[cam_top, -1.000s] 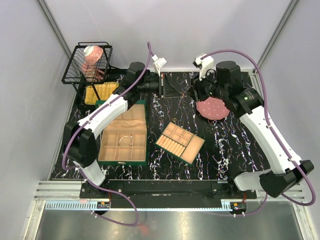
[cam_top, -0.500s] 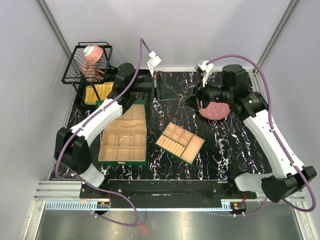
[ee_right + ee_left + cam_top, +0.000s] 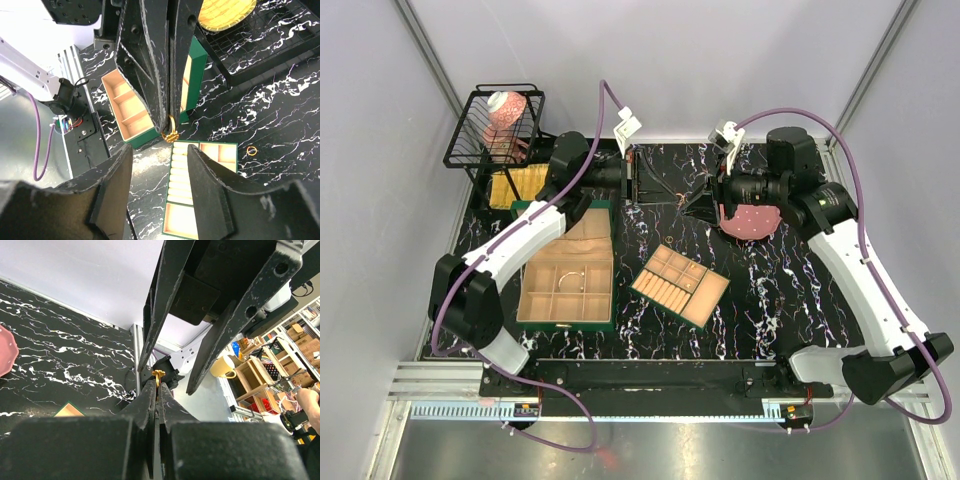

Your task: Organize the mixed jewelry

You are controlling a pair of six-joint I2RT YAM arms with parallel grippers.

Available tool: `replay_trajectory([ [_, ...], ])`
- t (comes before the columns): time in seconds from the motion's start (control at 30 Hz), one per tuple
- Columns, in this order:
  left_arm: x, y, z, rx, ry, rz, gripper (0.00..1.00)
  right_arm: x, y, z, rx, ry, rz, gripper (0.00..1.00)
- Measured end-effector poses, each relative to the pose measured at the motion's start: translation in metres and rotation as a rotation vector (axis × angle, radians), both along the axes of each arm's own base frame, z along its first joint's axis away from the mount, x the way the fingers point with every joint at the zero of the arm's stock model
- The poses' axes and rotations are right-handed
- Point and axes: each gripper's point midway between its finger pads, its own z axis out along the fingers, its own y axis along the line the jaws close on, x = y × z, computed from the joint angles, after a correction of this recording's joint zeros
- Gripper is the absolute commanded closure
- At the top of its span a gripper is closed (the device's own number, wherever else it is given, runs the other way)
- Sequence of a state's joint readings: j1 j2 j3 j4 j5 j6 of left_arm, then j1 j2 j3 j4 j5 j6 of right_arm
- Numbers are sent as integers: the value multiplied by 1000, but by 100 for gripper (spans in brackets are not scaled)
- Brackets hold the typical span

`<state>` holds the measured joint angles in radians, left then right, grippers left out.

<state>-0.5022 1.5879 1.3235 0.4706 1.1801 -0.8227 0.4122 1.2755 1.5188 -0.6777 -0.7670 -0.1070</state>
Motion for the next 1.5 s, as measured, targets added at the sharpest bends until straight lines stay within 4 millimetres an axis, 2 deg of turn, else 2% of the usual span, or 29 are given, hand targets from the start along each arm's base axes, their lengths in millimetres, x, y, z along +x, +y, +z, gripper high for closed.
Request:
replay_trajectory([
  [0.33, -3, 1, -9, 0, 17, -11, 100, 2, 5, 5, 13, 5, 26, 55],
  [0.7, -6, 2, -3, -9, 10, -16, 100, 4, 7, 1, 12, 20, 35, 67],
  [1.13, -7, 3, -4, -11, 6, -17, 100, 4, 9, 4, 19, 18, 46, 73],
  [1.5, -9, 4, -5, -9, 6, -23, 100, 4, 9, 4, 20, 19, 50, 87],
])
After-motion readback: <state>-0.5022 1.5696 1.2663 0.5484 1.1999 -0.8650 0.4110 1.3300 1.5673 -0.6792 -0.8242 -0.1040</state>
